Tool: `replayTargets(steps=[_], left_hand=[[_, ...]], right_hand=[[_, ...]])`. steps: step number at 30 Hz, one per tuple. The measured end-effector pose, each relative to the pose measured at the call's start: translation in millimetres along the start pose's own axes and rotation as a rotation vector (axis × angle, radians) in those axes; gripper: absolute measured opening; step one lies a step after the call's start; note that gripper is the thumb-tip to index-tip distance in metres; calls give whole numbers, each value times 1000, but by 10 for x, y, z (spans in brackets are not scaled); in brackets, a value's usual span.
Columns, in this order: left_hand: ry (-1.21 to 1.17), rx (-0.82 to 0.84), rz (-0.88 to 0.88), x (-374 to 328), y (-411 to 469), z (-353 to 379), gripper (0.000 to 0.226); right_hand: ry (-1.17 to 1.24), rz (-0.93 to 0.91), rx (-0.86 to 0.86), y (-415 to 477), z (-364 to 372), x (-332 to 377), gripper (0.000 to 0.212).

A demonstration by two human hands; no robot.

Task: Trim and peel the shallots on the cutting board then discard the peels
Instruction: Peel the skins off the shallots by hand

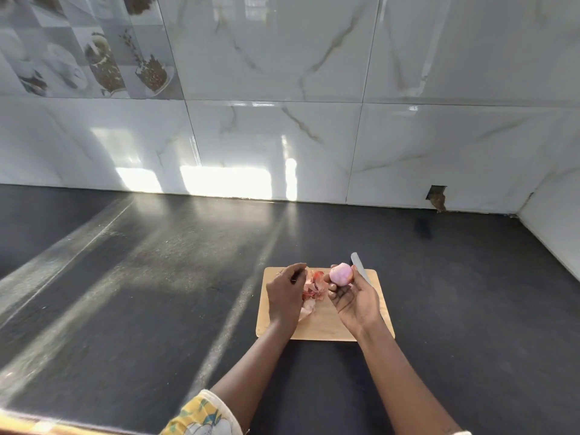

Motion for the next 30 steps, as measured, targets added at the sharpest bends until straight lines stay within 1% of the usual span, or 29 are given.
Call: replayTargets(steps=[2,5,10,12,15,17,20,21,23,27,30], left_hand=[[-6,48,-19,36,-3,28,15],[12,83,-9,77,-11,74,12],[102,124,30,73,-22,93,28],[162,129,44,58,-26,102,31],[232,131,61,44,-24,116,27],[192,136,103,2,-41,109,23],[74,216,237,-110,-112,128,21],[60,245,282,-135,-135,142,22],[77,245,350,-152,-152,161,22],[99,203,373,-131,-131,162,21],[106,222,373,-125,-132,166,23]], right_hand=[[-17,4,10,-4,23,-4,40],[-10,-23,27,-34,65,15,29],[1,-23,70,-76,124,26,22],[-25,-16,69,-84,135,26,22],[-87,6,48,-89,116,6,24],[-128,4,37,-92,99,8,26],[-206,-1,14,-93,80,14,29],[-226,0,5,-92,76,17,30],[-274,1,-14,-78,53,21,33],[-426,6,-41,-46,3,24,45],[-487,-4,-47,-45,0,41,45]])
Point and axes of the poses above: each hand's wrist, its own y-axis towards the middle knuckle, its own z-axis out of the palm, x = y × z, the point moved 6 cm from there along y, towards the middle knuckle, and after that the axes turned 4 degrees about -z, right-handed, at the moved point
